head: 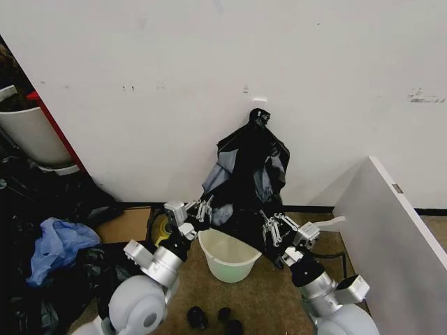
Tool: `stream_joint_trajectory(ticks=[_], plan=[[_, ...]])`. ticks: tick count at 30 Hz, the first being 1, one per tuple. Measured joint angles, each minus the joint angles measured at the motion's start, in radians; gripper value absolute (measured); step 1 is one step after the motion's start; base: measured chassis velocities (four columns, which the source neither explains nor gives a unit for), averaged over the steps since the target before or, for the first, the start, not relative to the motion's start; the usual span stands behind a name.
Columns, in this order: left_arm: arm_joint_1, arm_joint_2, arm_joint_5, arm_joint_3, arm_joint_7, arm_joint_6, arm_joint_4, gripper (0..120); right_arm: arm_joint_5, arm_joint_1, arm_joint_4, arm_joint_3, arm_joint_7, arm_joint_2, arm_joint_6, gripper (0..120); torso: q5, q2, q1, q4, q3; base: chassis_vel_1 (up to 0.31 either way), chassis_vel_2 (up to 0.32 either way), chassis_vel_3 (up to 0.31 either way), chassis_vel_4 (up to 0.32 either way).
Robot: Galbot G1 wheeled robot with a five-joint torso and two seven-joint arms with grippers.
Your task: Place the garbage bag over the trash bin.
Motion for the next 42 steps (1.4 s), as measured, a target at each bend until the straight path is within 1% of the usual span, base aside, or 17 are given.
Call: stream_joint_trajectory(ticks=[2, 5, 6, 10, 13, 16, 18, 20, 21, 25, 28, 31, 36, 39, 42], plan=[[0.029, -0.013, 0.025, 0.004, -0.005, 0.003, 0.002, 0, -0.019, 0.020, -0.030, -0.010, 0.038, 0.004, -0.014, 0, 0.0000, 0.000, 0.000, 0.0001, 0.000, 0.000, 0.000, 0.000, 0.000], [0.050, -0.033, 0.025, 0.011, -0.008, 0.004, 0.018, 0, -0.038, 0.034, -0.063, -0.022, 0.073, 0.005, -0.032, 0, 0.0000, 0.000, 0.000, 0.0001, 0.000, 0.000, 0.000, 0.000, 0.000], [0.050, -0.033, 0.025, 0.011, -0.008, 0.004, 0.018, 0, -0.038, 0.034, -0.063, -0.022, 0.073, 0.005, -0.032, 0, 0.0000, 0.000, 0.000, 0.0001, 0.000, 0.000, 0.000, 0.000, 0.000], [0.059, -0.070, 0.021, 0.021, -0.002, -0.005, 0.065, 0, -0.052, 0.050, -0.110, -0.024, 0.067, -0.003, -0.023, 0, -0.0002, 0.000, 0.000, 0.0000, 0.000, 0.000, 0.000, 0.000, 0.000], [0.050, -0.088, 0.005, 0.023, 0.010, -0.011, 0.080, 0, -0.048, 0.066, -0.139, -0.021, 0.058, -0.003, -0.008, 0, 0.0000, 0.000, 0.000, 0.0001, 0.000, 0.000, 0.000, 0.000, 0.000], [0.023, -0.117, -0.046, 0.025, 0.024, -0.008, 0.100, 0, -0.032, 0.092, -0.175, -0.006, 0.053, 0.000, 0.004, 0, 0.0000, 0.000, 0.000, 0.0000, 0.000, 0.000, 0.000, 0.000, 0.000], [0.005, -0.135, -0.084, 0.028, 0.025, 0.003, 0.125, 0, -0.022, 0.106, -0.198, 0.002, 0.053, 0.003, 0.010, 0, 0.0000, 0.000, 0.000, 0.0000, 0.000, 0.000, 0.000, 0.000, 0.000], [-0.008, -0.148, -0.095, 0.031, 0.029, 0.009, 0.153, 0, -0.016, 0.111, -0.225, 0.002, 0.052, 0.005, 0.020, 0, 0.0000, 0.000, 0.000, 0.0000, 0.000, 0.000, 0.000, 0.000, 0.000], [-0.008, -0.148, -0.095, 0.031, 0.029, 0.009, 0.153, 0, -0.016, 0.111, -0.225, 0.002, 0.052, 0.005, 0.020, 0, 0.0000, 0.000, 0.000, 0.0000, 0.000, 0.000, 0.000, 0.000, 0.000], [-0.020, -0.168, -0.103, 0.038, 0.046, 0.012, 0.208, 0, -0.022, 0.116, -0.268, 0.008, 0.032, 0.010, 0.045, 0, 0.0001, 0.000, 0.000, 0.0000, 0.000, 0.000, 0.000, 0.000, 0.000], [-0.023, -0.176, -0.104, 0.040, 0.055, 0.012, 0.230, 0, -0.023, 0.121, -0.282, 0.012, 0.030, 0.010, 0.050, 0, 0.0000, 0.000, 0.000, -0.0001, 0.000, 0.000, 0.000, 0.000, 0.000], [-0.020, -0.197, -0.120, 0.043, 0.068, 0.008, 0.262, 0, -0.034, 0.122, -0.308, 0.012, 0.035, 0.007, 0.054, 0, 0.0000, 0.000, 0.000, -0.0001, 0.000, 0.000, 0.000, 0.000, 0.000], [0.002, -0.218, -0.154, 0.045, 0.075, 0.001, 0.279, 0, -0.089, 0.115, -0.318, 0.014, 0.043, 0.003, 0.054, 0, 0.0000, 0.000, 0.000, -0.0001, 0.000, 0.000, 0.000, 0.000, 0.000], [0.031, -0.224, -0.163, 0.047, 0.073, 0.003, 0.283, 0, -0.110, 0.104, -0.306, 0.016, 0.045, -0.007, 0.027, 0, 0.0000, 0.000, 0.000, 0.0000, 0.000, 0.000, 0.000, 0.000, 0.000], [0.059, -0.218, -0.137, 0.048, 0.057, 0.003, 0.290, 0, -0.129, 0.085, -0.297, 0.004, 0.044, -0.016, -0.005, 0, -0.0001, 0.000, 0.000, 0.0001, 0.000, 0.000, 0.000, 0.000, 0.000]])
